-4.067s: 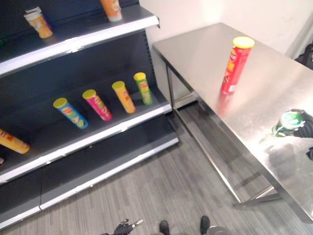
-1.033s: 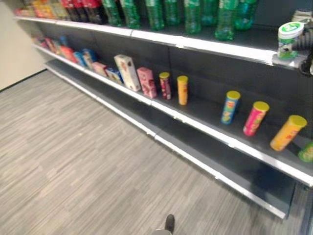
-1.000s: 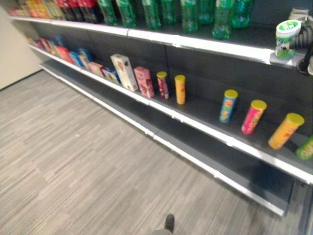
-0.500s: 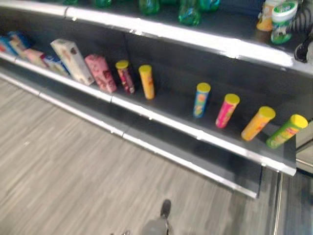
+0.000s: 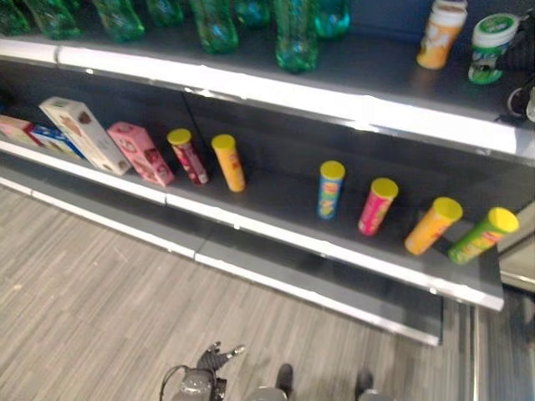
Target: Put the goods on the table back onto the shelves and tidy them up.
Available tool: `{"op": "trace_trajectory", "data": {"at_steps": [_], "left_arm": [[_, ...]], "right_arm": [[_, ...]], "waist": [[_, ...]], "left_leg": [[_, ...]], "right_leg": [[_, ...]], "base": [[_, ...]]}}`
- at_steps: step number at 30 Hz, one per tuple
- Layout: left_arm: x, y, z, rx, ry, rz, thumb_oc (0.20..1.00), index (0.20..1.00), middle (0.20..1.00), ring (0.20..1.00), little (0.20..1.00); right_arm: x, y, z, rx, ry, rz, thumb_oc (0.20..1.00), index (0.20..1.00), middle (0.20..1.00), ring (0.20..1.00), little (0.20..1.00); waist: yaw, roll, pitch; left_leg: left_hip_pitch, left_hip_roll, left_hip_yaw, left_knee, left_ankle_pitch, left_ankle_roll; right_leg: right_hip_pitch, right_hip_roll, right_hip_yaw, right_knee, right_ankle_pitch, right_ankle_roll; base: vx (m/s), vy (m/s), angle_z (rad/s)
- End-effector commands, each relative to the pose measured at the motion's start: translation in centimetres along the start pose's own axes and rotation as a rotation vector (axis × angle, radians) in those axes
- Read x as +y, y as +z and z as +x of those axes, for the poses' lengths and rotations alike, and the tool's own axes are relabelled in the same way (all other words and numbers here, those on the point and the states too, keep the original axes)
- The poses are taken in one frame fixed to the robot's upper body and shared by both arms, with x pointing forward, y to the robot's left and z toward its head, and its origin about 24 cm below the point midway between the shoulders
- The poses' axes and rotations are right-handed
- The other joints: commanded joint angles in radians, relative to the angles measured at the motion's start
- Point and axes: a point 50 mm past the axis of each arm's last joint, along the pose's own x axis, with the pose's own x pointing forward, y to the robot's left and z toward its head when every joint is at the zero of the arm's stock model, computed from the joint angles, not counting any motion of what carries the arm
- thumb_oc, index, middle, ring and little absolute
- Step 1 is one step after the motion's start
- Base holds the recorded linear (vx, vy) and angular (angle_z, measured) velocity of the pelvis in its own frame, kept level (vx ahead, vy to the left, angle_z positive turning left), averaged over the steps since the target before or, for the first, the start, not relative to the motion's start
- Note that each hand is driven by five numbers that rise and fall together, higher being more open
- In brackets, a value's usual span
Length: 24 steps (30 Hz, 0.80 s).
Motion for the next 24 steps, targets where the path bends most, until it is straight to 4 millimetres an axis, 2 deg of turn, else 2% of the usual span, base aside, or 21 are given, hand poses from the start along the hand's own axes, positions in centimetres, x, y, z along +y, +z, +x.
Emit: {"op": "trace_trajectory", "data": {"at_steps": [1,4,11,13,18,22,24], "left_arm": [[1.5,-2.0,-0.5,0.041,0.037,0.007,1.0,1.0,1.0,1.0,1.0],[0.9,-2.1,-0.5,0.046,0.029,-0.001,1.0,1.0,1.0,1.0,1.0],[0.5,-2.9,-0.6,0.093,0.025,0.008,1.0,1.0,1.0,1.0,1.0],[0.2,-3.3,-0.7,0.115,0.018,0.003,1.0,1.0,1.0,1.0,1.0],[0.0,-3.6,-0.8,0.13,0.011,0.005,1.0,1.0,1.0,1.0,1.0],[-0.5,-3.9,-0.8,0.142,0.0,0.012,1.0,1.0,1.0,1.0,1.0],[-0.6,-3.9,-0.8,0.143,-0.003,0.014,1.0,1.0,1.0,1.0,1.0]], "right_arm": [[-5.6,2.1,0.3,-0.082,-0.137,-0.048,0.2,0.2,0.2,0.2,0.2],[-5.4,2.6,0.2,-0.112,-0.135,-0.031,0.2,0.2,0.2,0.2,0.2],[-3.4,4.5,-0.4,-0.235,-0.081,0.128,0.2,0.2,0.2,0.2,0.2],[-2.1,6.8,-1.7,-0.39,-0.009,0.294,0.2,0.2,0.2,0.2,0.2],[-1.1,8.4,-2.9,-0.498,0.074,0.393,0.2,0.2,0.2,0.2,0.2],[1.3,9.6,-3.9,-0.552,0.185,0.56,0.2,0.2,0.2,0.2,0.2],[1.9,9.8,-3.8,-0.546,0.203,0.546,0.2,0.2,0.2,0.2,0.2]], "waist": [[0.02,-0.038,0.001],[0.003,-0.038,-0.004],[-0.019,-0.041,-0.016],[-0.033,-0.042,-0.023],[-0.039,-0.043,-0.029],[-0.037,-0.042,-0.037],[-0.034,-0.042,-0.039]], "left_leg": [[-0.038,0.058,0.109,0.031,-0.063,-0.107],[-0.031,0.068,0.119,0.031,-0.067,-0.113],[-0.022,0.087,0.147,0.044,-0.076,-0.121],[-0.018,0.095,0.161,0.053,-0.082,-0.124],[-0.013,0.099,0.17,0.059,-0.087,-0.125],[-0.004,0.102,0.175,0.06,-0.09,-0.125],[-0.002,0.103,0.174,0.057,-0.09,-0.126]], "right_leg": [[0.116,0.02,-0.021,0.002,-0.15,0.026],[0.132,0.031,-0.008,-0.017,-0.151,0.02],[0.15,0.044,0.004,-0.032,-0.165,0.011],[0.156,0.047,0.01,-0.032,-0.169,0.006],[0.163,0.048,0.011,-0.031,-0.174,0.002],[0.173,0.047,0.005,-0.03,-0.177,0.0],[0.175,0.046,0.002,-0.031,-0.178,0.0]], "base": [[0.04,-0.021,-0.4],[0.01,-0.047,-0.24],[0.01,-0.043,-0.14],[0.01,-0.055,-0.08],[0.0,-0.006,-0.01],[0.01,-0.025,-0.01],[0.0,-0.01,-0.02]]}}
